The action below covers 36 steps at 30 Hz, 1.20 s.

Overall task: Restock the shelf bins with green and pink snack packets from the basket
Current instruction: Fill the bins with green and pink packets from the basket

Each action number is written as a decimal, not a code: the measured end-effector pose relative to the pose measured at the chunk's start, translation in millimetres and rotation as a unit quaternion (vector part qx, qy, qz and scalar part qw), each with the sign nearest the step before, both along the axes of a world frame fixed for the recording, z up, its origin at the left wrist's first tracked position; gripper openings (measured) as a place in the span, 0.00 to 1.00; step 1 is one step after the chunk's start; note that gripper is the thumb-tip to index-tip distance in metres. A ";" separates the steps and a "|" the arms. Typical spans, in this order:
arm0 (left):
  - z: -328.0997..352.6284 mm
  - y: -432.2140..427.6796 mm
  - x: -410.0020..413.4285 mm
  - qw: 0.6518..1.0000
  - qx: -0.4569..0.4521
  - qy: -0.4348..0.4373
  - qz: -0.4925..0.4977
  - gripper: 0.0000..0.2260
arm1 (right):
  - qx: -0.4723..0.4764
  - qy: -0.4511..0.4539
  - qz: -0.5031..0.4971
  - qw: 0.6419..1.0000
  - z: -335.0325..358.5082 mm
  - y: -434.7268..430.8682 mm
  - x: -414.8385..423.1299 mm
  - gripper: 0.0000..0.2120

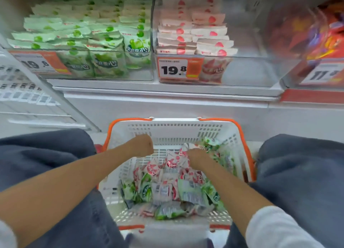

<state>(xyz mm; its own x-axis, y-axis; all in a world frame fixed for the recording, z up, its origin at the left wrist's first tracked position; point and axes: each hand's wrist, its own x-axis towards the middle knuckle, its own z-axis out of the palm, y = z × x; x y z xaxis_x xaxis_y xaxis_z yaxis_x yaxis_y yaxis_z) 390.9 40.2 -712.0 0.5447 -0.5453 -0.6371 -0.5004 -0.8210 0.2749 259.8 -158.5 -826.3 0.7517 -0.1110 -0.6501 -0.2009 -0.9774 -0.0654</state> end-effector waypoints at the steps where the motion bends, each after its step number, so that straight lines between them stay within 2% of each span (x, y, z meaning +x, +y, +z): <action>1: -4.4 -1.4 -1.5 1.000 -0.005 0.006 0.005 0.06 | -0.024 -0.003 0.040 0.999 -9.5 2.1 1.9 0.22; 4: -14.6 -1.6 -4.7 1.000 0.004 0.025 0.011 0.06 | -0.075 -0.008 0.121 0.990 -27.3 4.7 2.3 0.28; 7: -22.5 3.6 -4.7 0.999 0.017 0.033 0.012 0.07 | -0.142 0.011 0.183 0.973 -34.7 5.2 1.4 0.18; 10: -20.9 4.9 -3.2 0.999 0.017 0.038 0.004 0.07 | -0.138 0.026 0.177 0.974 -28.7 5.9 11.1 0.14; 13: -15.9 1.7 -2.2 0.998 -0.009 0.059 0.034 0.07 | -0.029 -0.043 0.119 0.991 2.8 9.0 21.5 0.17; 16: 0.4 -13.1 -10.6 0.993 -0.085 0.063 0.060 0.15 | 0.162 -0.107 -0.030 0.980 56.4 6.9 28.7 0.12; 18: 15.2 -27.4 -20.1 0.985 -0.145 0.071 0.065 0.21 | 0.258 -0.160 -0.134 0.943 100.9 0.1 32.3 0.13; 21: 42.7 -50.4 -29.4 0.952 -0.274 0.076 0.112 0.24 | 0.359 -0.243 -0.212 0.876 166.4 -15.6 30.3 0.11; 25: 94.2 -78.7 -34.9 0.899 -0.401 -0.051 0.170 0.19 | 0.458 -0.277 -0.305 0.788 240.1 -34.6 17.8 0.19; 28: 134.2 -99.8 -34.5 0.857 -0.463 -0.123 0.192 0.20 | 0.545 -0.268 -0.349 0.714 280.1 -48.1 12.3 0.14; 31: 171.1 -120.6 -30.3 0.837 -0.488 -0.183 0.168 0.22 | 0.571 -0.294 -0.352 0.681 309.0 -64.3 13.2 0.13; 36: 216.0 -167.8 -4.7 0.808 -0.537 -0.211 0.123 0.22 | 0.541 -0.396 -0.390 0.632 344.3 -103.8 34.5 0.16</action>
